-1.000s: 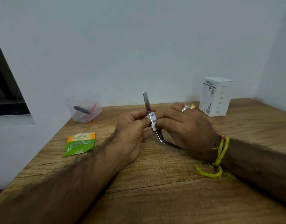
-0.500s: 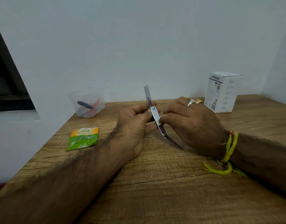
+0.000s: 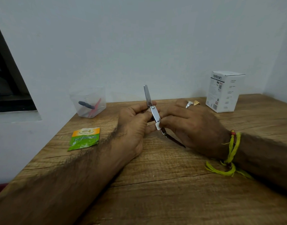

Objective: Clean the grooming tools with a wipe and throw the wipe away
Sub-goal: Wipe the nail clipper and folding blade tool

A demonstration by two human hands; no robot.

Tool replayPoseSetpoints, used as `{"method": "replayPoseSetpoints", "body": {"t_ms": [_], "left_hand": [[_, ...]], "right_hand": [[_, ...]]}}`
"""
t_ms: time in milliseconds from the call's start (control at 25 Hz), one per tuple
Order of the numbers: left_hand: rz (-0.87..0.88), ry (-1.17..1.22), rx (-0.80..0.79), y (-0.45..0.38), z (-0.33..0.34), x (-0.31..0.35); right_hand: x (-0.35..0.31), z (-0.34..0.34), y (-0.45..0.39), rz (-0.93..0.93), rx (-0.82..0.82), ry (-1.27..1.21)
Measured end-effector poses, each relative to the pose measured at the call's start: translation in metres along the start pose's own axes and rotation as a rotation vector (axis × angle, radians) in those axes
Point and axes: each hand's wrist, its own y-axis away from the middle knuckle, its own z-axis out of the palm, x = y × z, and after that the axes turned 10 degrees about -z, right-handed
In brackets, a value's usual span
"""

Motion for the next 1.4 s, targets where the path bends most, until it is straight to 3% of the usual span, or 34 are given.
{"method": "replayPoseSetpoints", "body": {"t_ms": [880, 1000, 1160, 1400], "left_hand": [[0.000, 0.006, 0.082, -0.003, -0.002, 0.001], [-0.007, 0.004, 0.094, -0.002, -0.002, 0.002], [-0.019, 0.032, 0.106, -0.003, -0.007, 0.009], [-0.010, -0.076, 0.117, -0.001, -0.011, 0.016]], "right_hand": [[0.002, -0.003, 0.000, -0.040, -0.051, -0.021], [0.002, -0.001, 0.003, 0.055, -0.012, -0.106], [0.009, 0.002, 0.009, 0.286, 0.161, -0.262], [0.004, 0.001, 0.008, 0.280, 0.154, -0.300]]}}
